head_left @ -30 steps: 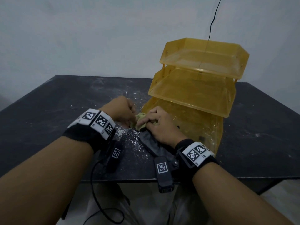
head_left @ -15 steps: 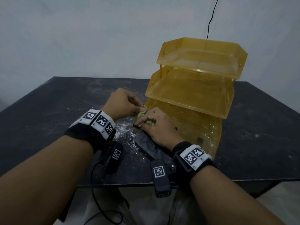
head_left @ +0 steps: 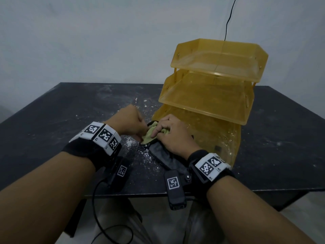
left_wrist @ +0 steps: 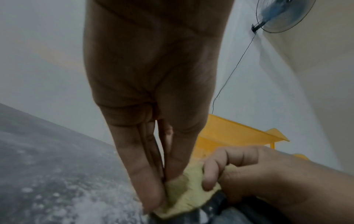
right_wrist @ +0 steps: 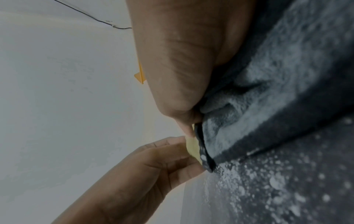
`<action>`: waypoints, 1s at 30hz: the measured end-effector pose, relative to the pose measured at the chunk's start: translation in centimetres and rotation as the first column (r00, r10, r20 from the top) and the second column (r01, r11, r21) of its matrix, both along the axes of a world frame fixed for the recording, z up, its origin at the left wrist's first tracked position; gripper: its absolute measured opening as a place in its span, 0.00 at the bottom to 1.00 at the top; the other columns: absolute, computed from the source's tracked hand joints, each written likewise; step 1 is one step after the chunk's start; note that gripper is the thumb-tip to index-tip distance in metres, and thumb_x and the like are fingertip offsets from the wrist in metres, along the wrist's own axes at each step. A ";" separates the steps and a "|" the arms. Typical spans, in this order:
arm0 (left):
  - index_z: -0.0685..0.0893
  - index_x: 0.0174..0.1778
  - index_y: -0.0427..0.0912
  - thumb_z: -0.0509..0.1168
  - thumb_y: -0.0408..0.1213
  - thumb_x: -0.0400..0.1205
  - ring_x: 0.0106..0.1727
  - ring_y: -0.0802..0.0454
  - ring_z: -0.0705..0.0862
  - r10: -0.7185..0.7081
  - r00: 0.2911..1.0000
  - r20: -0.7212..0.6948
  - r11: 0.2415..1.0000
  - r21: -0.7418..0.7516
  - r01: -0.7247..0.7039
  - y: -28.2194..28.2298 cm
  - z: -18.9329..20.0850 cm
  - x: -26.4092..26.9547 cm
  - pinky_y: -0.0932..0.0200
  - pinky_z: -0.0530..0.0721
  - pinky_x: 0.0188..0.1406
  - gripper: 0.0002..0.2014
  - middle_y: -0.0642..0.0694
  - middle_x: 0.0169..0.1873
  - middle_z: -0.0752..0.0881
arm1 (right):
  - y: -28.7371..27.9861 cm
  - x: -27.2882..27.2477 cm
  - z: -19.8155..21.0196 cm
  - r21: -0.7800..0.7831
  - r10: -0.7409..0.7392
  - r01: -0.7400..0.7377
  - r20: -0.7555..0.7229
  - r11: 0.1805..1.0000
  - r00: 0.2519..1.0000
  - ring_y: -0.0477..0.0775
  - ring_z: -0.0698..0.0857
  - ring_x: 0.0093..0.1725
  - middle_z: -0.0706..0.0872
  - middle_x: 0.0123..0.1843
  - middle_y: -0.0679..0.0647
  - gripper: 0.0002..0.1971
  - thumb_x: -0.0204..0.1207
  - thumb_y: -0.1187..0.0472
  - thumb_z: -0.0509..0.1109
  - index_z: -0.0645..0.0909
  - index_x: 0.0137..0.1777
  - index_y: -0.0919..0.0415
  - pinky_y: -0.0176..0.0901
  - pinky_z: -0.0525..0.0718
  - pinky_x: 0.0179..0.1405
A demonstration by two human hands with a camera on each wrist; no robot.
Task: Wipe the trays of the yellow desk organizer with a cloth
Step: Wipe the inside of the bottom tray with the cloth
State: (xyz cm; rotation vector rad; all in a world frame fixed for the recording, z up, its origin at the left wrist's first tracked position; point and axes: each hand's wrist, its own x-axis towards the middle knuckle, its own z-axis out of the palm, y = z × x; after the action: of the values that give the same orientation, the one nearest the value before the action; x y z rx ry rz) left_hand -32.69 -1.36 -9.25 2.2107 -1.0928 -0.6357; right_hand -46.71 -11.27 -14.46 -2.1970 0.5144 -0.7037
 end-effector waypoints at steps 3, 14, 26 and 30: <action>0.92 0.41 0.30 0.73 0.23 0.76 0.35 0.44 0.92 -0.035 0.994 -0.103 0.999 -0.040 0.031 1.0 0.6 0.4 0.52 0.92 0.39 0.03 0.39 0.33 0.92 | 0.1 0.0 -0.2 -0.006 -0.156 0.156 -0.003 0.988 0.988 0.47 0.79 0.52 0.79 0.50 0.50 0.15 0.75 0.73 0.68 0.85 0.36 0.53 0.24 0.71 0.43; 0.87 0.54 0.30 0.67 0.21 0.80 0.46 0.42 0.92 0.112 0.963 -0.244 0.978 -0.142 -0.150 1.6 0.5 1.3 0.50 0.93 0.39 0.08 0.33 0.46 0.91 | -0.6 2.5 0.6 -0.102 -0.127 0.105 -0.242 0.989 0.962 0.58 0.82 0.40 0.88 0.51 0.58 0.11 0.86 0.65 0.56 0.81 0.52 0.61 0.52 0.81 0.39; 0.87 0.54 0.30 0.67 0.21 0.80 0.48 0.44 0.92 0.097 0.957 -0.274 0.982 -0.132 -0.137 1.3 0.7 0.6 0.50 0.92 0.41 0.09 0.35 0.47 0.91 | -2.2 -0.5 0.4 -0.051 -0.299 0.296 -0.072 0.954 0.952 0.49 0.84 0.53 0.86 0.62 0.48 0.16 0.86 0.66 0.62 0.84 0.67 0.52 0.33 0.82 0.45; 0.87 0.55 0.31 0.67 0.22 0.80 0.49 0.45 0.92 0.085 0.965 -0.250 0.985 -0.125 -0.119 1.7 0.5 0.8 0.49 0.92 0.43 0.09 0.37 0.47 0.92 | -1.4 0.6 0.8 -0.269 -0.105 0.003 -0.364 0.963 0.925 0.53 0.77 0.71 0.79 0.76 0.52 0.22 0.83 0.68 0.61 0.79 0.74 0.55 0.41 0.72 0.67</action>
State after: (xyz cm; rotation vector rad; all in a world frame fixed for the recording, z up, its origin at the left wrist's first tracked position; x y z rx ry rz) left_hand -31.90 0.35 -8.75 1.9941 -0.8650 -0.7407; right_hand -46.11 -12.66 -13.66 -2.5978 0.7110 -0.3916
